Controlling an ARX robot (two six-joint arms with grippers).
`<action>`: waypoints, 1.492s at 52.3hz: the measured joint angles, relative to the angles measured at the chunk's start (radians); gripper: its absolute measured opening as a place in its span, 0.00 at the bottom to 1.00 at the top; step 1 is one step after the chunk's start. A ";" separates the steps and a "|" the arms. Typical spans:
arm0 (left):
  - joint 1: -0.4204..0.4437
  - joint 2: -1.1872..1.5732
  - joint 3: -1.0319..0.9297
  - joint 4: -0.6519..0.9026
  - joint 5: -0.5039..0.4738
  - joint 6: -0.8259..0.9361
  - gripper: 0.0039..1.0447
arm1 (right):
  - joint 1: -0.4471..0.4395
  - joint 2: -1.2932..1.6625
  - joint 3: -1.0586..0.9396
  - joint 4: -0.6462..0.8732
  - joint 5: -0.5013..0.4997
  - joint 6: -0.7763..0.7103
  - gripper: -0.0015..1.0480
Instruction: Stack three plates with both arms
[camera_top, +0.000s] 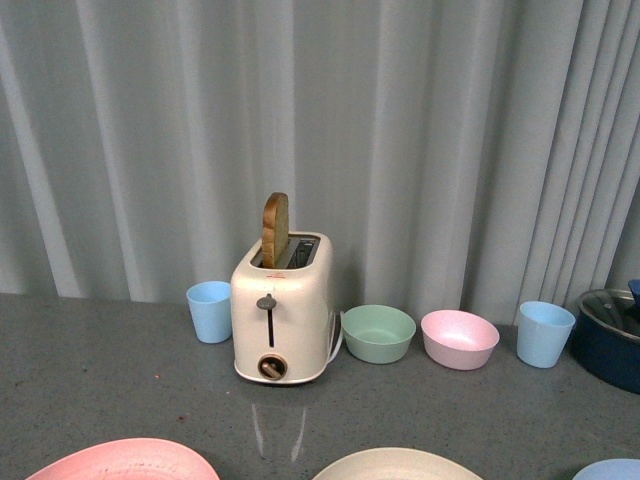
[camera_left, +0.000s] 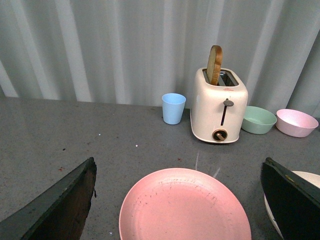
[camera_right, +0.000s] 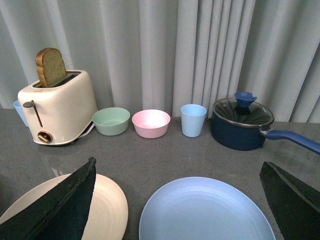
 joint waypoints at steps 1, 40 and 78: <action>0.000 0.000 0.000 0.000 0.000 0.000 0.94 | 0.000 0.000 0.000 0.000 0.000 0.000 0.93; 0.000 0.000 0.000 0.000 0.000 0.000 0.94 | 0.000 0.000 0.000 0.000 0.000 0.000 0.93; 0.143 1.150 0.623 -0.331 0.382 0.462 0.94 | 0.000 0.000 0.000 0.000 0.000 -0.001 0.93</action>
